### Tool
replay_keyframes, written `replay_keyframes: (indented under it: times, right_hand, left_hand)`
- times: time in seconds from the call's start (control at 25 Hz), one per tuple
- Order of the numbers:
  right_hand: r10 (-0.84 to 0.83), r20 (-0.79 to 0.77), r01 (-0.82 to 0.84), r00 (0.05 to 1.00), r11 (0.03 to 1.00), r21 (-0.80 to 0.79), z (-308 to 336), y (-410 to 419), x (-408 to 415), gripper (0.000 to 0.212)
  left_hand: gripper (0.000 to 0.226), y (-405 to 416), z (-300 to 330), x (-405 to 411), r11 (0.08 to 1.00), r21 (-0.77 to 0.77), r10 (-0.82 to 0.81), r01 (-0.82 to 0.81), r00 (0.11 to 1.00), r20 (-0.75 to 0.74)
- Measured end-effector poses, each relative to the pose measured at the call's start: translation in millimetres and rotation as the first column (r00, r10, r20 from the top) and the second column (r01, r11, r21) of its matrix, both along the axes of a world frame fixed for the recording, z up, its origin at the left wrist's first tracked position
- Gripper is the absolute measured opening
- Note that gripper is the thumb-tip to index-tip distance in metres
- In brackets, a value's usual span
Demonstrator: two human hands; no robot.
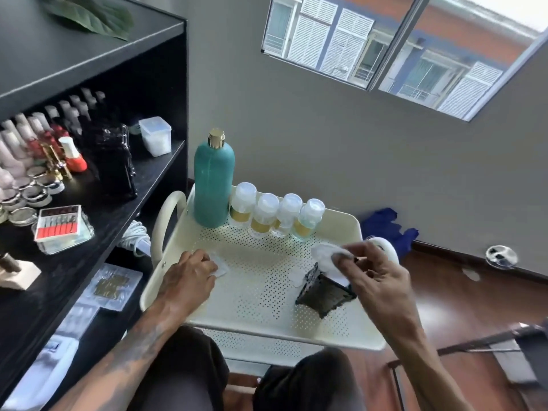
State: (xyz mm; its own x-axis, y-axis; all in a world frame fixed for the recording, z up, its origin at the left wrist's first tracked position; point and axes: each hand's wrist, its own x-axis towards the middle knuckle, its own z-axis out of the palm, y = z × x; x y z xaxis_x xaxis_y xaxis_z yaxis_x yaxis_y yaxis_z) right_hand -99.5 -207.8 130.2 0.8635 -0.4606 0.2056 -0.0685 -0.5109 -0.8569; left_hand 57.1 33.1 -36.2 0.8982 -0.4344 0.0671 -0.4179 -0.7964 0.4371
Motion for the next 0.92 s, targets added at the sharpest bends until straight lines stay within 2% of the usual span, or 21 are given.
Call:
replay_keyframes:
  times: [0.08,0.12,0.2,0.28,0.36,0.44,0.52,0.6,0.72,0.76,0.8,0.88,0.92]
  right_hand:
    - [-0.124,0.198,0.188,0.972,0.917,-0.352,10,-29,-3,0.003]
    - [-0.134,0.219,0.224,0.966,0.855,-0.467,9,-37,-2,0.003]
    - [-0.112,0.119,0.162,0.986,0.78,-0.604,-6,-43,2,0.002]
    - [-0.058,-0.017,0.031,0.998,0.73,-0.683,-29,-43,3,0.002]
    - [0.002,-0.17,-0.119,0.985,0.722,-0.681,-46,-44,3,0.014]
    - [0.019,-0.32,-0.24,0.947,0.703,-0.669,-51,-48,2,0.039]
    - [0.049,-0.372,-0.298,0.927,0.699,-0.65,-49,-53,-1,0.053]
    - [0.066,-0.336,-0.28,0.94,0.712,-0.644,-45,-56,-7,0.053]
    - [0.038,-0.118,-0.103,0.992,0.784,-0.612,-45,-61,-16,0.039]
    - [0.026,-0.108,-0.083,0.994,0.822,-0.563,-46,-64,-18,0.049]
    - [0.036,-0.153,-0.109,0.988,0.859,-0.5,-48,-66,-18,0.068]
    - [0.105,-0.321,-0.226,0.941,0.902,-0.368,-55,-68,-15,0.101]
    - [0.137,-0.369,-0.261,0.919,0.914,-0.31,-60,-67,-13,0.106]
  left_hand:
    - [0.023,0,2,-1,1.0,-0.015,0.01,-0.01,1.0,0.003]
    - [0.022,0,2,-1,1.0,-0.016,0.012,-0.012,1.0,0.006]
    - [0.021,2,3,-1,1.0,-0.011,0.006,-0.006,1.0,0.016]
    - [0.02,3,2,-2,1.0,-0.015,0.002,-0.002,1.0,0.013]
    - [0.019,4,3,-2,1.0,-0.01,0.005,-0.005,1.0,0.008]
    - [0.018,3,5,-3,1.0,0.004,0.01,-0.01,1.0,0.008]
    - [0.016,3,8,-4,1.0,0.013,0.01,-0.01,1.0,0.015]
    - [0.014,2,13,-6,1.0,0.002,0.007,-0.007,1.0,0.021]
    - [0.012,1,27,-14,0.98,-0.194,0.048,-0.049,0.999,-0.01]
    - [0.013,0,33,-17,0.955,-0.288,0.067,-0.071,0.997,-0.025]
    - [0.014,-4,41,-22,0.924,-0.37,0.083,-0.092,0.996,-0.039]
    - [0.013,-20,63,-34,0.855,-0.505,0.075,-0.119,0.991,-0.107]
    - [0.013,-34,76,-41,0.814,-0.569,0.024,-0.116,0.986,-0.166]
